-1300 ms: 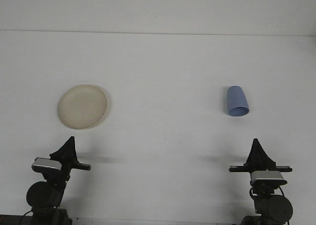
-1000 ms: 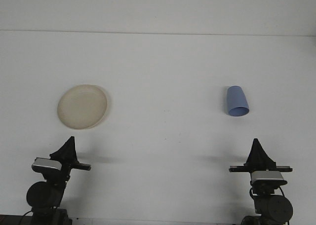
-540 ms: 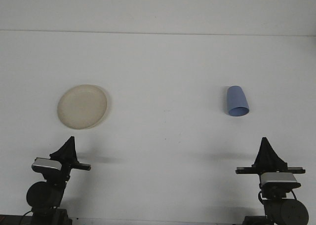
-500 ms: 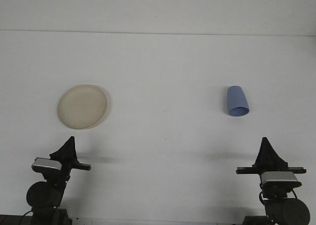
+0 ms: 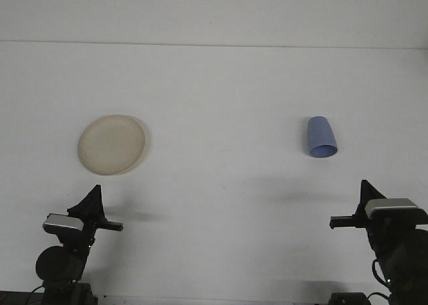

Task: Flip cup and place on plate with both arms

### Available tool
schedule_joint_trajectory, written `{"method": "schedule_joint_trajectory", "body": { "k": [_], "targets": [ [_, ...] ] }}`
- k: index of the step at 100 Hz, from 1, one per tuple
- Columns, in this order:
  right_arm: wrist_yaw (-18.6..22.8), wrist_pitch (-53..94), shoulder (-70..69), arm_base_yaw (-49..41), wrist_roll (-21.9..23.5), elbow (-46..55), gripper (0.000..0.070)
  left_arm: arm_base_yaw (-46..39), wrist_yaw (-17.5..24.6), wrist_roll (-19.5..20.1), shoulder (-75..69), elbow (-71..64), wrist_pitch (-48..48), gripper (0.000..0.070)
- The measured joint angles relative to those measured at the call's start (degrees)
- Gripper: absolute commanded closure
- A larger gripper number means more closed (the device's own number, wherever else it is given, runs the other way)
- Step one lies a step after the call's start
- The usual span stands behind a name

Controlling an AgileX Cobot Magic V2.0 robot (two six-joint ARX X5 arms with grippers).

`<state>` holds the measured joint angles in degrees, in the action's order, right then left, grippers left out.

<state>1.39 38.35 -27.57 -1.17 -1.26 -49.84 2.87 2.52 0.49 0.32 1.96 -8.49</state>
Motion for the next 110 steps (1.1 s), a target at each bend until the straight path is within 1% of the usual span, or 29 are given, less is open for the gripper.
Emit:
{"method": "schedule_joint_trajectory", "body": {
  "k": [11, 23, 41, 87, 95, 100, 103, 107, 108, 110],
  "targets": [
    [0.0, 6.7, -5.0, 0.0, 0.0, -5.0, 0.0700, 0.0, 0.0, 0.0, 0.0, 0.0, 0.0, 0.0689],
    [0.0, 11.5, -8.9, 0.0, 0.3, -7.4, 0.0700, 0.0, 0.0, 0.0, 0.0, 0.0, 0.0, 0.0689],
    [0.0, 15.6, -12.4, 0.0, 2.2, -7.6, 0.0700, 0.0, 0.0, 0.0, 0.0, 0.0, 0.0, 0.0689],
    [0.0, 17.4, -13.9, 0.0, 2.6, -7.6, 0.0696, 0.0, 0.0, 0.0, 0.0, 0.0, 0.0, 0.0689],
    [0.0, 17.5, -13.9, 0.0, 2.6, -7.6, 0.0648, 0.0, 0.0, 0.0, 0.0, 0.0, 0.0, 0.0688],
    [0.0, 17.5, -13.9, 0.0, 2.6, -7.6, 0.0574, 0.0, 0.0, 0.0, 0.0, 0.0, 0.0, 0.0688],
    [0.0, 17.5, -13.9, 0.0, 2.6, -7.6, 0.0510, 0.0, 0.0, 0.0, 0.0, 0.0, 0.0, 0.0689],
    [0.0, 17.5, -13.9, 0.0, 2.6, -7.6, 0.0440, 0.0, 0.0, 0.0, 0.0, 0.0, 0.0, 0.0689],
    [0.0, 17.5, -13.9, 0.0, 2.6, -7.6, 0.0432, 0.0, 0.0, 0.0, 0.0, 0.0, 0.0, 0.0689],
    [0.0, 17.5, -13.9, 0.0, 2.6, -7.6, 0.0389, 0.0, 0.0, 0.0, 0.0, 0.0, 0.0, 0.0689]
  ]
}}
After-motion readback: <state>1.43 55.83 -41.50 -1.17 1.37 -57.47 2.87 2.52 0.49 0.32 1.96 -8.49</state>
